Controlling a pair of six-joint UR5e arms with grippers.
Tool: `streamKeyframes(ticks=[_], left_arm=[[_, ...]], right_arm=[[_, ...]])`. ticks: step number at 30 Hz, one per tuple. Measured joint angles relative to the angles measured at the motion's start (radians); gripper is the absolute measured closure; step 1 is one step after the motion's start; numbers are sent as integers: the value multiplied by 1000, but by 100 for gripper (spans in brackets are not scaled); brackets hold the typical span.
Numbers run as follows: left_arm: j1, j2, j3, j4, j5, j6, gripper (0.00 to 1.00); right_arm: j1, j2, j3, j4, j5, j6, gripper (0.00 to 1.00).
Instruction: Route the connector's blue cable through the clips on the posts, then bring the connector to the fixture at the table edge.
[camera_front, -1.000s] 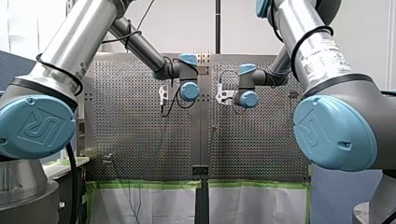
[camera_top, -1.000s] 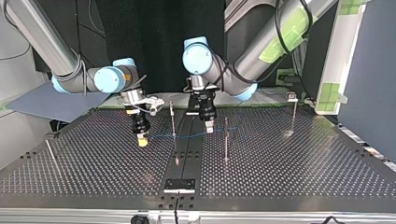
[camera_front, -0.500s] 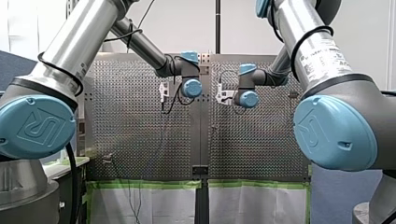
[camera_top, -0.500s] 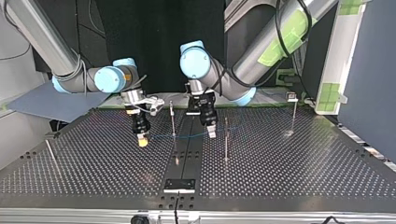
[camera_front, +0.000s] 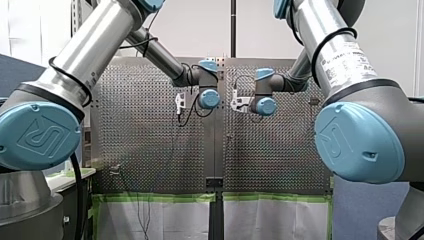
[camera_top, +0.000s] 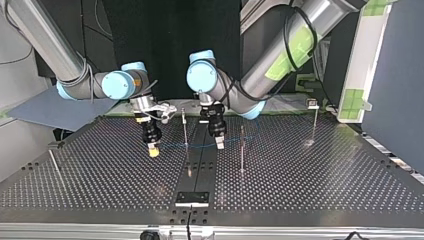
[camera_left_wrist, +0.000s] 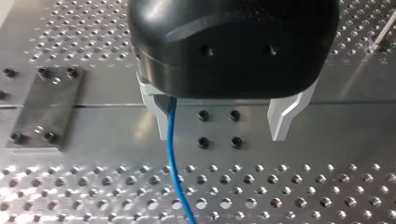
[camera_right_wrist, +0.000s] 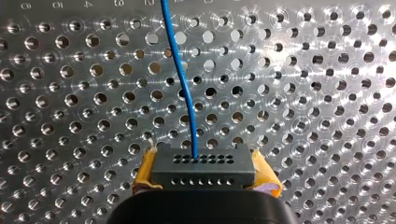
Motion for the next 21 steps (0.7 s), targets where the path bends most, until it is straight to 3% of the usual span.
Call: streamKeyframes(ticks=[16, 21], left_arm=[[12, -17, 23, -2, -35, 12, 0], [2, -16, 26, 2, -30, 13, 0]], right_arm=[[-4, 0, 0, -1, 0, -3, 100], [-6, 1, 0, -1, 26, -11, 100]])
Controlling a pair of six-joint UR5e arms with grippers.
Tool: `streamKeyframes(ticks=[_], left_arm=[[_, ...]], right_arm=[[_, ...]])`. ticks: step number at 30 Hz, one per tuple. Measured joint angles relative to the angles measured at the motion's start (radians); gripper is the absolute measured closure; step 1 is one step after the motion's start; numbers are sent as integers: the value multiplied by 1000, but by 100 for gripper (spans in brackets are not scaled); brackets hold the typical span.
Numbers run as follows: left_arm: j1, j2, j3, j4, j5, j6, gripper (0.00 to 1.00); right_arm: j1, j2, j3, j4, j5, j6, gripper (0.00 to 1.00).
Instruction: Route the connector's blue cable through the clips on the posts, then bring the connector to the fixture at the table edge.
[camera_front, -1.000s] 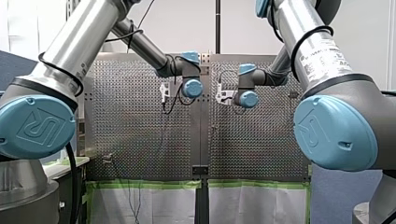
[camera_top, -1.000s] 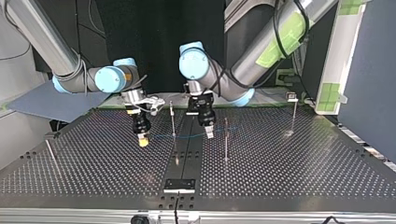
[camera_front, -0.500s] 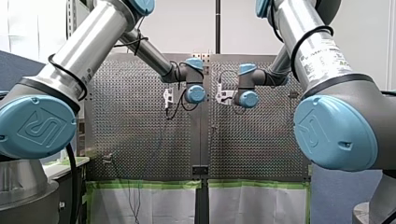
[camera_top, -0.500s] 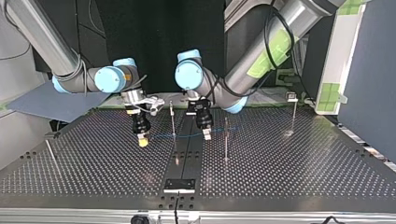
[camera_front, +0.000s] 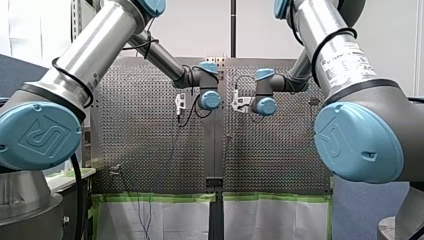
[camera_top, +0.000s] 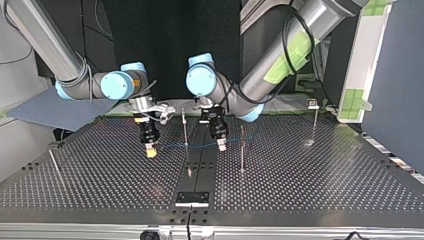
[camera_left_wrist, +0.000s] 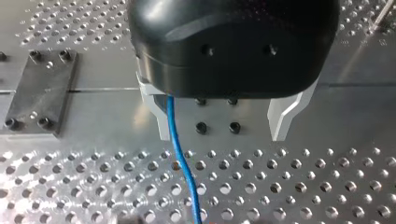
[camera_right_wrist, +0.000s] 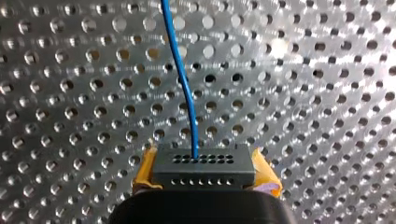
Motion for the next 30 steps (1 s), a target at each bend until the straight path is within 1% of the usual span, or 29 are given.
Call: streamKeyframes(ticks=[4, 11, 14, 19, 30], left_arm=[[-8, 0, 2, 2, 4, 2, 0], [-21, 0, 2, 21, 12, 2, 0], [-21, 0, 5, 33, 11, 12, 0], [-18, 0, 7, 49, 0, 31, 0], [-16, 0, 9, 55, -32, 55, 0]], right_arm=[[0, 2, 0, 0, 14, -4, 100], [0, 4, 0, 0, 17, -4, 100], [0, 6, 0, 0, 17, -4, 100], [0, 8, 0, -1, 17, -4, 100], [0, 11, 0, -2, 16, -4, 100]])
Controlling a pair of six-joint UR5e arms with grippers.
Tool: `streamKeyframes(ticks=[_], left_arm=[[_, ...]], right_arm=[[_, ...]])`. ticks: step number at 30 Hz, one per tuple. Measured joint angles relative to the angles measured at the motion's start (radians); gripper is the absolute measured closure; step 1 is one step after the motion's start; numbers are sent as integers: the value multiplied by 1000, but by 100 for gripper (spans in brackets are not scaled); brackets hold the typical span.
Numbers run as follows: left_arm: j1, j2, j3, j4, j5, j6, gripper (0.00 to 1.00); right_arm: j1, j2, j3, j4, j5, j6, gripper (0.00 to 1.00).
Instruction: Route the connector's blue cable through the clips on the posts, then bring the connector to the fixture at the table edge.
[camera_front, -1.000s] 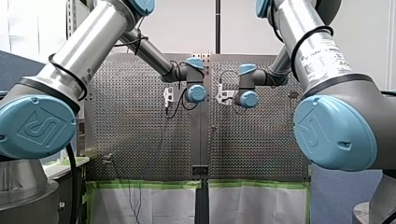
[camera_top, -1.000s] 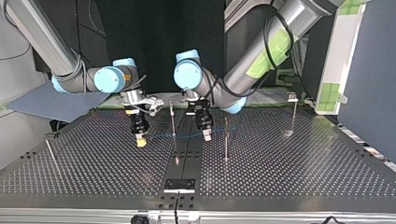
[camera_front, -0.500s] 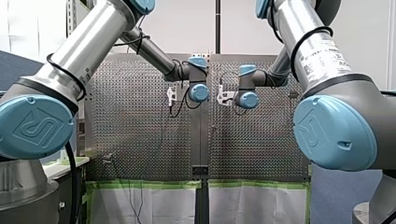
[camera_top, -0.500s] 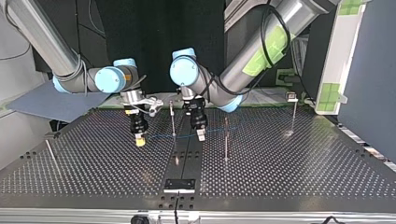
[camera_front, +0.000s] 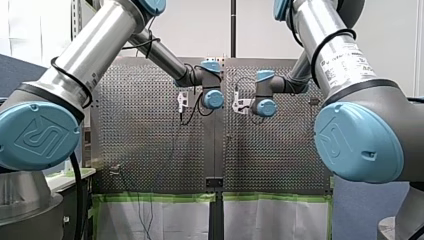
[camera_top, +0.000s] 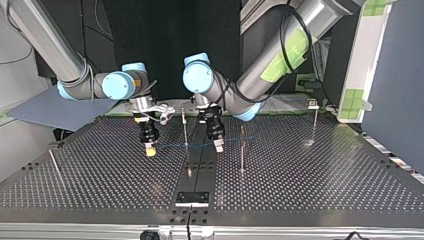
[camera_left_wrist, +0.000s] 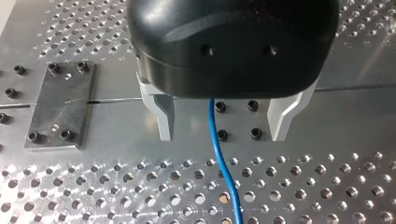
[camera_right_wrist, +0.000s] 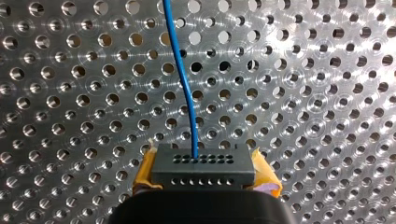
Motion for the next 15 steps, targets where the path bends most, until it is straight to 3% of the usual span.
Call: streamKeyframes(ticks=[8, 10, 12, 13, 14, 15], left_arm=[[0, 0, 0, 0, -2, 11, 0], [-1, 0, 0, 0, -1, 16, 4], [-2, 0, 0, 1, 0, 21, 45], [-3, 0, 0, 1, 1, 26, 45], [-4, 0, 0, 3, 1, 29, 77], [-5, 0, 0, 7, 1, 34, 98]], right_arm=[[0, 0, 0, 1, 0, 0, 100], [0, 0, 0, 1, -1, 0, 100], [0, 0, 0, 2, -1, 0, 100], [0, 0, 0, 2, -1, 0, 100], [0, 0, 0, 2, -1, 0, 100], [0, 0, 0, 2, -1, 0, 100]])
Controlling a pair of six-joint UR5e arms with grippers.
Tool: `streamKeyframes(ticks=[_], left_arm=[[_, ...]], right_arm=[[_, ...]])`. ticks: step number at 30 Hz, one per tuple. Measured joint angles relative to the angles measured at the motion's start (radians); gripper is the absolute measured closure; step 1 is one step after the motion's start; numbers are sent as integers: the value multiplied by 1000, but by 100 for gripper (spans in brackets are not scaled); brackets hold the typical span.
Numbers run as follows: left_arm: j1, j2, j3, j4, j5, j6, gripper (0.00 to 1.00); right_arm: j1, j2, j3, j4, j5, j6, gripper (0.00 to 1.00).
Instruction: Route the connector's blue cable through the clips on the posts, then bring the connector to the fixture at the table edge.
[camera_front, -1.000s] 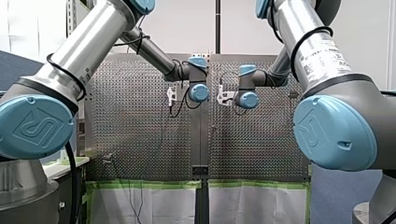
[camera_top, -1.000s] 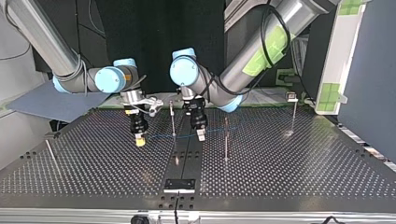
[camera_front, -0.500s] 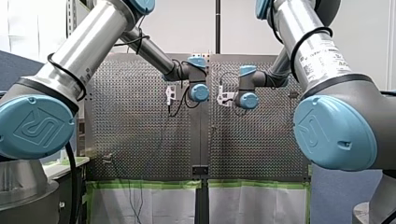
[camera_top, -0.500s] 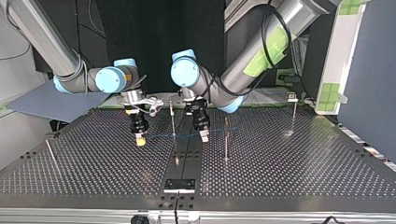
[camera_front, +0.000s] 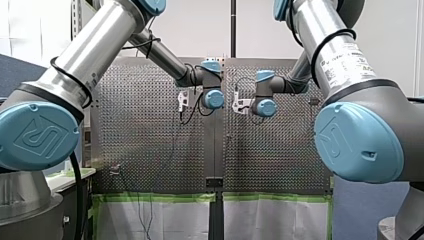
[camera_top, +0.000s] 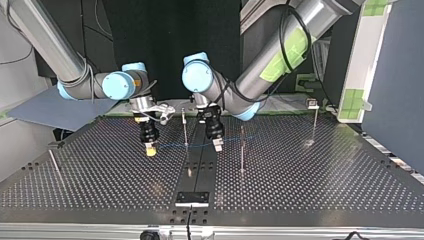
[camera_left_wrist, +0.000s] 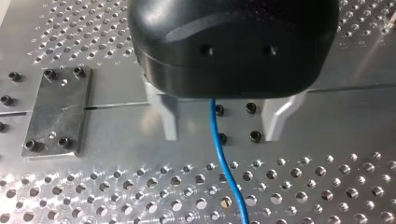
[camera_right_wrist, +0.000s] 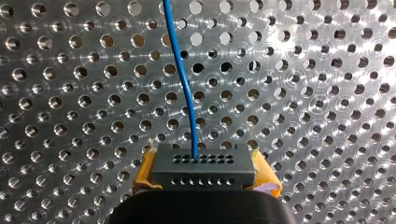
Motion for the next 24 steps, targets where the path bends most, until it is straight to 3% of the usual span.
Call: streamKeyframes(ticks=[8, 13, 24], left_arm=[[-5, 0, -1, 13, -4, 19, 98], [-5, 0, -1, 21, 10, 5, 98], [-7, 0, -1, 10, -3, -4, 98]], right_arm=[[0, 0, 0, 1, 0, 0, 100], [0, 0, 0, 1, 0, 0, 100], [1, 0, 0, 7, 1, 0, 100]])
